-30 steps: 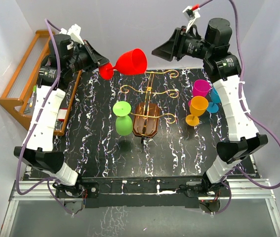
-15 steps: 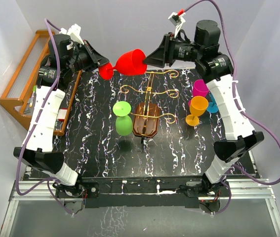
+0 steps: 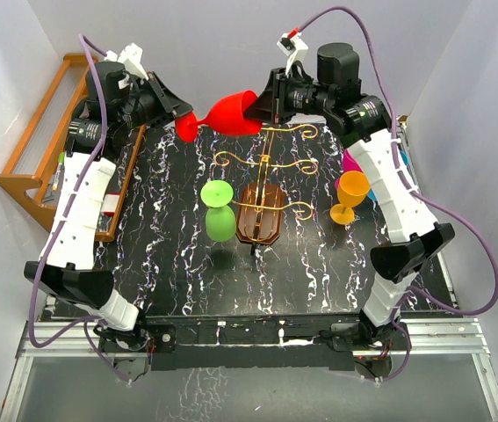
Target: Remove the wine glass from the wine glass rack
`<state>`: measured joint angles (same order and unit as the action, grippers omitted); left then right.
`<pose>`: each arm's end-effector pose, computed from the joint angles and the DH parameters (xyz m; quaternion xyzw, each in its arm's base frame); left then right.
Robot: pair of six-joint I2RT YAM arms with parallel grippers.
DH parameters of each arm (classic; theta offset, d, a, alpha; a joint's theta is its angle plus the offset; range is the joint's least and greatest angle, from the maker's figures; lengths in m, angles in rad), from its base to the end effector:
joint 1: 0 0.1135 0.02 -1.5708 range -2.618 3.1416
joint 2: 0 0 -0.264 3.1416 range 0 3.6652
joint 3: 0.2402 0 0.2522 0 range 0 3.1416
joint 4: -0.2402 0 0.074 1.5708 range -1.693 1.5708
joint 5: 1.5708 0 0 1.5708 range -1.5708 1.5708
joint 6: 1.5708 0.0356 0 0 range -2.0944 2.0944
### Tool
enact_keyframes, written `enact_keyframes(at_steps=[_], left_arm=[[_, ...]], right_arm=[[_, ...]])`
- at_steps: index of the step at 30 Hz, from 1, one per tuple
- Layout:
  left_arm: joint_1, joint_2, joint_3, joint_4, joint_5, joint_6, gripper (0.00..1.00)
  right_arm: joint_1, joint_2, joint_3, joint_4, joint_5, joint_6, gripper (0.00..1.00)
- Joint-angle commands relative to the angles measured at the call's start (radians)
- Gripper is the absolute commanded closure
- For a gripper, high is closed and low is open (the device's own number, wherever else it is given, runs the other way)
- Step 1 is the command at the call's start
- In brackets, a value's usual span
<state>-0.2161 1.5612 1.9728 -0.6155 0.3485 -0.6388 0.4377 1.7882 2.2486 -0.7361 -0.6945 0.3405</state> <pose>0.3131 -0.0812 0.5087 -0.0532 0.7696 -0.3802 0.5102 0.3230 0.1763 0.5063 -0.2415 0.7391 0.4663 0.4219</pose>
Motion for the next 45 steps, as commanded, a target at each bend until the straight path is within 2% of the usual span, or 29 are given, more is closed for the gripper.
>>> enact_keyframes(at_steps=[1, 3, 4, 5, 10, 13, 17, 19, 21, 26, 32, 40, 45], left_arm=[[0.001, -0.035, -0.007, 0.000, 0.018, -0.006, 0.77], [0.000, -0.041, -0.009, -0.012, -0.011, -0.006, 0.48], [0.001, -0.043, -0.011, -0.018, -0.034, -0.007, 0.16], [0.001, -0.046, -0.014, -0.022, -0.052, -0.010, 0.04], [0.001, -0.057, -0.017, -0.049, -0.136, -0.036, 0.03], [0.000, -0.077, -0.034, -0.037, -0.162, -0.038, 0.03], [0.001, -0.090, -0.053, -0.029, -0.174, -0.038, 0.03], [0.000, -0.094, -0.058, -0.034, -0.181, -0.037, 0.03], [0.000, -0.093, -0.060, -0.044, -0.191, -0.036, 0.03], [0.001, -0.092, -0.074, -0.063, -0.197, -0.044, 0.03], [0.000, -0.118, -0.146, -0.066, -0.179, -0.059, 0.03], [0.001, -0.188, -0.232, -0.082, -0.216, -0.030, 0.03], [0.001, -0.290, -0.308, -0.086, -0.252, -0.011, 0.03]], right_arm=[[0.002, -0.023, 0.022, 0.035, 0.132, -0.002, 0.92], [0.000, -0.050, 0.003, 0.045, 0.211, -0.008, 0.92], [-0.005, -0.075, -0.009, 0.052, 0.252, -0.009, 0.92], [-0.018, -0.098, -0.028, 0.060, 0.295, -0.007, 0.92], [-0.135, -0.224, -0.152, 0.116, 0.553, 0.012, 0.92], [-0.250, -0.318, -0.245, 0.112, 0.774, 0.031, 0.92], [-0.477, -0.390, -0.335, -0.003, 0.946, 0.051, 0.92], [-0.492, -0.434, -0.394, -0.045, 1.088, 0.036, 0.92], [-0.528, -0.473, -0.442, -0.113, 1.137, 0.061, 0.92], [-0.628, -0.552, -0.561, -0.273, 1.141, 0.108, 0.92], [-0.694, -0.608, -0.709, -0.382, 1.022, 0.119, 0.92], [-0.711, -0.590, -0.921, -0.316, 0.877, 0.122, 0.92], [-0.718, -0.529, -0.985, -0.238, 0.851, 0.133, 0.92]])
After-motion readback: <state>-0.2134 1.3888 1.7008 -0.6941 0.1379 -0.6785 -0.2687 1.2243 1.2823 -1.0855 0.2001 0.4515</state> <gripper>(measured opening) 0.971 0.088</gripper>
